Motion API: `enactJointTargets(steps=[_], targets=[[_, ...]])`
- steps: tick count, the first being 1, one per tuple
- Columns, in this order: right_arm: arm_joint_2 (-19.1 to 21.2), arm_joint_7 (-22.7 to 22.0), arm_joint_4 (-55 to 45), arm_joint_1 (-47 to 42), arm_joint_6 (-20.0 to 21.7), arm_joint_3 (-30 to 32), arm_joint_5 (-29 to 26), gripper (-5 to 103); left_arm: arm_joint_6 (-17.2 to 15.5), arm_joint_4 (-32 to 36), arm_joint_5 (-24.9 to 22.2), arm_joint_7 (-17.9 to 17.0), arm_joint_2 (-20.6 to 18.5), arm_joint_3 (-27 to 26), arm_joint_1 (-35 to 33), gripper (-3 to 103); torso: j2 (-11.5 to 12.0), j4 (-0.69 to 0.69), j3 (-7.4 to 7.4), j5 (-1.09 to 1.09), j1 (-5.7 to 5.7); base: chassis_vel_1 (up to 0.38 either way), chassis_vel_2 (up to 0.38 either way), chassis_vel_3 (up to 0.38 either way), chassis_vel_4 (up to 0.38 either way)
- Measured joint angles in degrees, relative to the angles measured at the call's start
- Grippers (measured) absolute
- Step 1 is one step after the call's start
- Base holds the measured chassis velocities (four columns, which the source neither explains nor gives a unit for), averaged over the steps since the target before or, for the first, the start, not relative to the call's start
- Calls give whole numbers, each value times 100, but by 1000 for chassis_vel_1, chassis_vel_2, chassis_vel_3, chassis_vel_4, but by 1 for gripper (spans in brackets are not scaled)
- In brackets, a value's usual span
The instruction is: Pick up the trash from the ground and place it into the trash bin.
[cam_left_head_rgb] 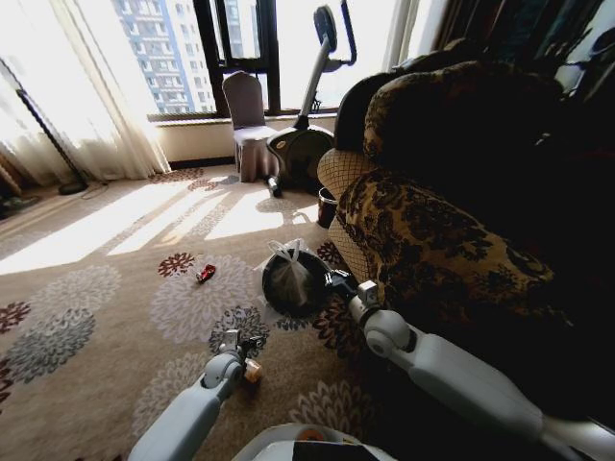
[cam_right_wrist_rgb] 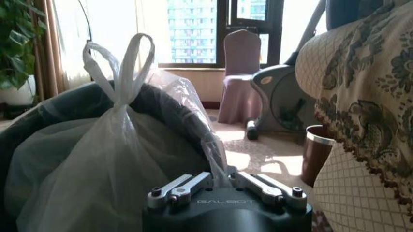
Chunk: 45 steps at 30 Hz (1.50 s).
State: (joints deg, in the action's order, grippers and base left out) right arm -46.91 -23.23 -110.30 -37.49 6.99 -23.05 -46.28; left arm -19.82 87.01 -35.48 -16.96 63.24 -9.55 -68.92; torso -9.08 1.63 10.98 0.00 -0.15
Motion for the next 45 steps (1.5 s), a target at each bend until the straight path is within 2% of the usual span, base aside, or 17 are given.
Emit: enactJointTargets(steps=[7, 9, 13, 15, 17, 19, 21, 22, 23, 24, 26, 27, 28, 29, 30, 34, 45], targets=[[79, 20, 1, 4, -65, 46, -9, 0, -9, 52, 23, 15, -89, 12, 14, 100, 1, 2, 1, 0, -1, 215, 1, -223, -6], [71, 23, 9, 3, -93, 62, -10, 0, -15, 10, 20, 116, -140, 44, 23, 100, 1, 4, -1, 2, 1, 296, -26, -292, 30], [70, 26, -4, -9, -117, 73, -18, 0, -297, -94, -388, 230, -137, 163, 130, 100, 0, 6, -3, 1, 4, 196, -17, -196, 32], [125, 27, -46, -33, -120, 86, -21, 0, -563, -111, -743, 140, -69, 236, 220, 100, 1, 4, -1, 0, 3, 70, -9, -25, 12], [159, 26, -51, -41, -120, 100, -21, 0, -648, -111, -867, 83, -42, 264, 257, 100, 1, 1, 0, 0, 2, -74, -6, 15, 2], [207, 19, -57, -55, -121, 122, -19, 0, -889, -77, -1148, -97, -23, 310, 336, 100, 1, -1, 2, 0, -2, -78, -14, 55, 0], [239, 15, -74, -66, -121, 141, -18, 0, -1041, 6, -1607, -529, -54, 336, 396, 100, 1, -4, 2, 0, -2, -73, -30, 30, -9], [243, 14, -81, -67, -121, 149, -16, 0, -1056, 116, -2001, -912, -64, 328, 399, 100, 1, -3, 2, -2, -2, 0, 0, 0, 0], [243, 14, -81, -67, -121, 149, -16, 0, -1056, 116, -2001, -912, -64, 328, 399, 100, 1, -3, 2, -2, -2, 0, 0, 0, 0], [242, 16, -82, -67, -122, 152, -14, 0, -1058, 220, -2259, -1166, -57, 310, 386, 102, 1, -2, 1, -1, -2, 0, 0, 0, 0], [226, 19, -80, -68, -124, 156, -12, 0, -1021, 462, -2640, -1703, 13, 233, 327, 96, 1, 3, 0, 0, 0, 0, 0, 0, 0], [208, 20, -71, -65, -126, 156, -12, 0, -947, 597, -2829, -2084, 76, 213, 294, 94, 1, 4, 0, 0, 0, 0, 0, 0, 0], [208, 20, -71, -65, -126, 156, -12, 0, -947, 597, -2829, -2084, 76, 213, 294, 94, 1, 4, 0, 0, 0, 0, 0, 0, 0], [181, 22, -61, -44, -127, 150, -12, 0, -889, 720, -3117, -2554, 155, 205, 284, 97, 1, 5, 0, -1, 0, 0, 0, 0, 0], [168, 21, -59, -32, -127, 145, -12, 0, -870, 747, -3214, -2705, 186, 205, 284, 98, 1, 3, 0, -1, 0, 0, 0, 0, 0], [125, 18, -59, -18, -127, 135, -11, 0, -826, 700, -3351, -2943, 267, 196, 246, 100, 1, 0, 0, -2, 0, 0, 0, 0, 0], [178, 19, -98, -47, -134, 142, 11, 0, -714, 116, -3307, -2916, 509, 114, 267, 100, 1, 2, 0, -1, 0, 0, 0, 0, 0]])
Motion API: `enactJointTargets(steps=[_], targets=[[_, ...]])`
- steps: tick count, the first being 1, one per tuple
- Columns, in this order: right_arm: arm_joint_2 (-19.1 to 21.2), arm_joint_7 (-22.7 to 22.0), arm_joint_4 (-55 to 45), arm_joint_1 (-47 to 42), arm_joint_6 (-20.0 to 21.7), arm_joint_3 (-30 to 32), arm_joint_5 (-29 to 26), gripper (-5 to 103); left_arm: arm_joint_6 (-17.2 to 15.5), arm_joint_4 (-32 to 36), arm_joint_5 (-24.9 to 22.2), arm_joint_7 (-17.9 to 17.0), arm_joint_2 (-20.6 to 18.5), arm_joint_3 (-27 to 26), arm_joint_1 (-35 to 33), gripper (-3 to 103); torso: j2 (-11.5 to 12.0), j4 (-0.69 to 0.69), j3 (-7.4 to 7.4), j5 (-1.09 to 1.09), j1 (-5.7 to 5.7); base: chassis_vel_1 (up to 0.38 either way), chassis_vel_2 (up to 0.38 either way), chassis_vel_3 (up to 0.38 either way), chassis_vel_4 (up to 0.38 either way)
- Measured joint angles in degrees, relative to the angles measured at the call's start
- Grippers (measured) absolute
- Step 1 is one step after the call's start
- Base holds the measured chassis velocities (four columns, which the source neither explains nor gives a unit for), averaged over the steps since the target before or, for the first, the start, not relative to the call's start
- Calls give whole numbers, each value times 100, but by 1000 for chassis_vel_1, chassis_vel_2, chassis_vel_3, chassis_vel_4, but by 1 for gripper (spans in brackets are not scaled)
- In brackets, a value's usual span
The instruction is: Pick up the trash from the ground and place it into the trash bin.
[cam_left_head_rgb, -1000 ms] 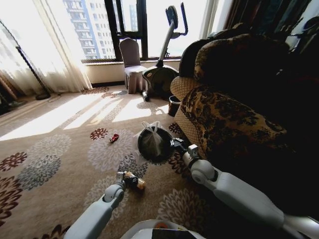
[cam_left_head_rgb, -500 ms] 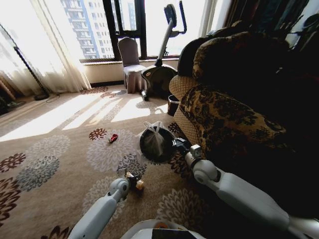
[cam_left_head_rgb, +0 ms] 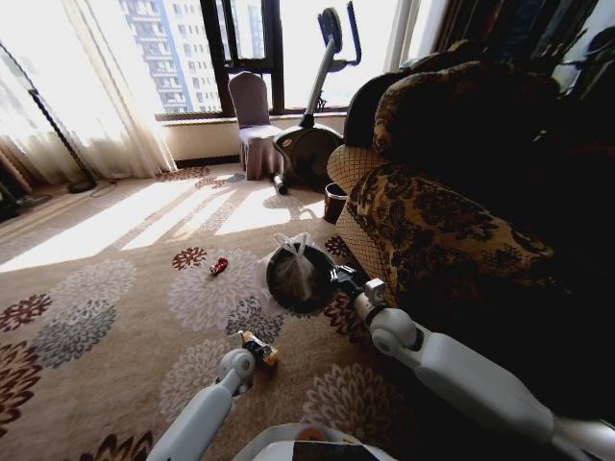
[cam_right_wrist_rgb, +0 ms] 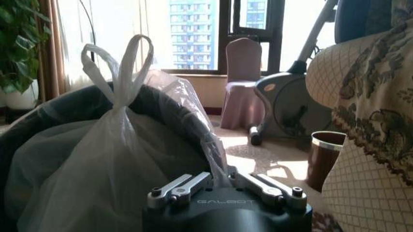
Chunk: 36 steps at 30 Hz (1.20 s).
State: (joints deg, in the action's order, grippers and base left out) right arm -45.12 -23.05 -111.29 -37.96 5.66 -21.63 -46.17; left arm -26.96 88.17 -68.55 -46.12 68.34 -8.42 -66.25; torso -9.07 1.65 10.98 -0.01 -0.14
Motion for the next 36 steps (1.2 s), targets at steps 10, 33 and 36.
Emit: enactJointTargets(steps=[10, 33, 36], targets=[[147, -3, -61, -33, -24, 20, -2, 0, 350, -1514, 303, 430, 387, -5, 778, 98, 0, -2, 0, 1, 0, 0, 0, 0, 0], [199, 96, -65, -1, -51, 39, -137, 0, 612, -1580, 760, 1307, 357, -243, 475, 40, -1, -1, 0, 1, 0, 0, 0, 0, 0], [111, 257, 92, 38, -132, 33, -152, 0, 959, -1415, 1277, 1540, 235, -307, 300, 34, -1, 0, 0, 2, 0, 0, 0, 0, 0]])
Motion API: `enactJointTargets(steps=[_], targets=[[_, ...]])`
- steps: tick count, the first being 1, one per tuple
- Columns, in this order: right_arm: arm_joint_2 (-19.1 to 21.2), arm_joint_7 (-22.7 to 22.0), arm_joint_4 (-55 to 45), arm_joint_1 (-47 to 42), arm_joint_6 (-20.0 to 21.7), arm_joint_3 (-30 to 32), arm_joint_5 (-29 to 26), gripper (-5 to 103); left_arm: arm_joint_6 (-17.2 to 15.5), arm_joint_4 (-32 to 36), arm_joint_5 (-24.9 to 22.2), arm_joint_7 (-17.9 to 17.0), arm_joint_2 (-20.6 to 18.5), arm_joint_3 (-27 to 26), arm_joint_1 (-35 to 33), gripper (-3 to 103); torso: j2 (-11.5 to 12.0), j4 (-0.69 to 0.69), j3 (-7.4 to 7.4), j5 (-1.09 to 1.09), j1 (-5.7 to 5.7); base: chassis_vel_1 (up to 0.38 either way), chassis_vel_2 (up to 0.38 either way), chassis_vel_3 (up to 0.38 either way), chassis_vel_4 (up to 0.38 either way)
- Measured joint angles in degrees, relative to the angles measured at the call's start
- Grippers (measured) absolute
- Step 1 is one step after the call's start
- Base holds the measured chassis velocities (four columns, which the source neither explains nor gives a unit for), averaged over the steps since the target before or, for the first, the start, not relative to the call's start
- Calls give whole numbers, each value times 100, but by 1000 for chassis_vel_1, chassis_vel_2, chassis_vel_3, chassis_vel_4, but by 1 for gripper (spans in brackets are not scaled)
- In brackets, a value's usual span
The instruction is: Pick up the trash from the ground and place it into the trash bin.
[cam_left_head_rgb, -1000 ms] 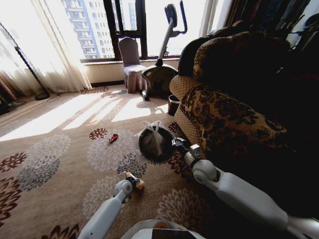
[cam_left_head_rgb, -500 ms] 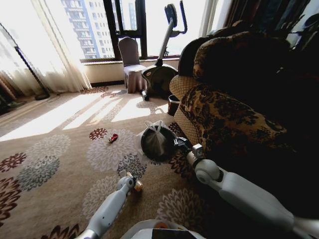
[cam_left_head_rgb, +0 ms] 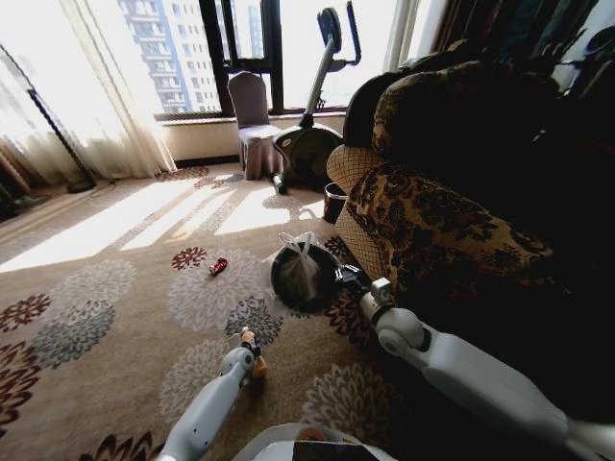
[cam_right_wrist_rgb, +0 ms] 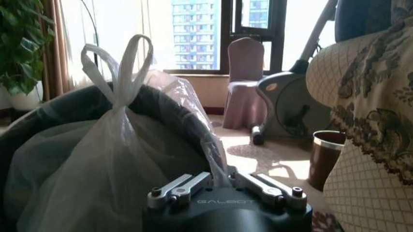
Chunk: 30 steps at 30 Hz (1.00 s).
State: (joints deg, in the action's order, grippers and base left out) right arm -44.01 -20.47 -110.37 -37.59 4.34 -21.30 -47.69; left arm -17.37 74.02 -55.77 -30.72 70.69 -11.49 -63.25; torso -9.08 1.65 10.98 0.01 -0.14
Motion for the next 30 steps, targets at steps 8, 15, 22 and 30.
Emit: enactJointTargets(steps=[8, 15, 22, 30], targets=[[-694, 319, 1058, 154, -192, -158, 40, 0, 1557, 656, 991, 769, -432, -633, -343, 26, 0, -1, 0, 0, 0, 0, 0, 0, 0], [-1183, 360, 1532, 343, -91, -349, 186, 0, 2233, 1176, 1236, 1071, -745, -1150, -481, 26, 0, 2, 0, 2, 0, 0, 0, 0, 0], [-1702, 525, 2313, 549, 309, -535, 224, 0, 3124, 2096, 1236, 2098, -1323, -1654, -748, 26, 0, 0, 0, 2, 0, 0, 0, 0, 0], [-2022, 500, 2763, 961, 832, -892, -367, 0, 3276, 3413, 151, 3183, -1714, -1704, -1076, 26, 0, 0, 0, -1, 0, 0, 0, 0, 0]])
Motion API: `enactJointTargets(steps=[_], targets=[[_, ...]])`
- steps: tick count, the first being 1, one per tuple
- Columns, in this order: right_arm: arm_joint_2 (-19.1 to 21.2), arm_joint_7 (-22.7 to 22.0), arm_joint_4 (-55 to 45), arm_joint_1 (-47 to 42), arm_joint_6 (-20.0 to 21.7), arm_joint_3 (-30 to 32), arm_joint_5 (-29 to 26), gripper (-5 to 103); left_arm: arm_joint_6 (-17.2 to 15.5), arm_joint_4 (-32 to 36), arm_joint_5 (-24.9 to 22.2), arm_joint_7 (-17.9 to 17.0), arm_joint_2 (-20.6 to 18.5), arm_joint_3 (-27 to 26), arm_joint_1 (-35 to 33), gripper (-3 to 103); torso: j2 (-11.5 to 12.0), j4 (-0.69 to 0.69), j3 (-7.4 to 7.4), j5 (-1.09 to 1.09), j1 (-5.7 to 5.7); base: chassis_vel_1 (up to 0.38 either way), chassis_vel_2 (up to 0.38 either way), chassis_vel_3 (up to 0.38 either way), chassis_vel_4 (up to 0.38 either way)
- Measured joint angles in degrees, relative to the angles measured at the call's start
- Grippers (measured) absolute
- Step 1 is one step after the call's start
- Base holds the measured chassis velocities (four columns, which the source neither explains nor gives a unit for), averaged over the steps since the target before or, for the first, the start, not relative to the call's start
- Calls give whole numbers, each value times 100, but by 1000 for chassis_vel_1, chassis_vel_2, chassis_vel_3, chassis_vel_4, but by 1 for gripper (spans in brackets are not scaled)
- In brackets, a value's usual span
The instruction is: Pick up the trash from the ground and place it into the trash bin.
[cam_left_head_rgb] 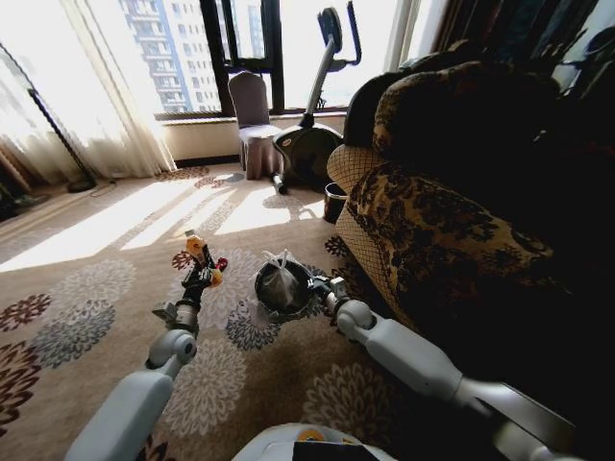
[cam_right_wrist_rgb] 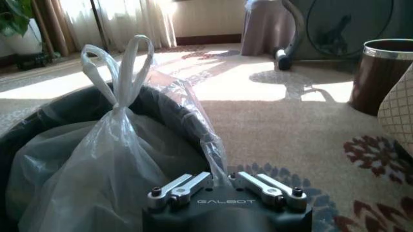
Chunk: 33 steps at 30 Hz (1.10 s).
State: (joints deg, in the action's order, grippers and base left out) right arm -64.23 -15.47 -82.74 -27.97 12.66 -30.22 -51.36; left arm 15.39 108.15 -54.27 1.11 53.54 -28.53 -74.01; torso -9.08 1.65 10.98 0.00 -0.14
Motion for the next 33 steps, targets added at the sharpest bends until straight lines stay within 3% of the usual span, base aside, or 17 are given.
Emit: enactJointTargets(steps=[4, 14, 21, 33], targets=[[-85, -85, 249, 268, 220, -119, -273, 0, -226, 506, -694, 399, -211, 470, 43, 26, 0, 0, 0, 1, 0, 0, 0, 0, 0], [-171, -77, 510, 516, 368, -263, -475, 0, -512, 675, -1178, 670, -400, 1173, 116, 26, 0, 1, 0, -1, 0, 0, 0, 0, 0], [-225, -105, 506, 706, 389, -320, -591, 0, -707, 441, -1163, 704, -465, 1538, 210, 26, 0, 1, 0, -1, 0, 0, 0, 0, 0], [-120, -229, 176, 709, 474, -329, -769, 0, -564, -395, -335, 715, -450, 2153, 373, 25, 0, 1, 0, -1, 0, 0, 0, 0, 0]])
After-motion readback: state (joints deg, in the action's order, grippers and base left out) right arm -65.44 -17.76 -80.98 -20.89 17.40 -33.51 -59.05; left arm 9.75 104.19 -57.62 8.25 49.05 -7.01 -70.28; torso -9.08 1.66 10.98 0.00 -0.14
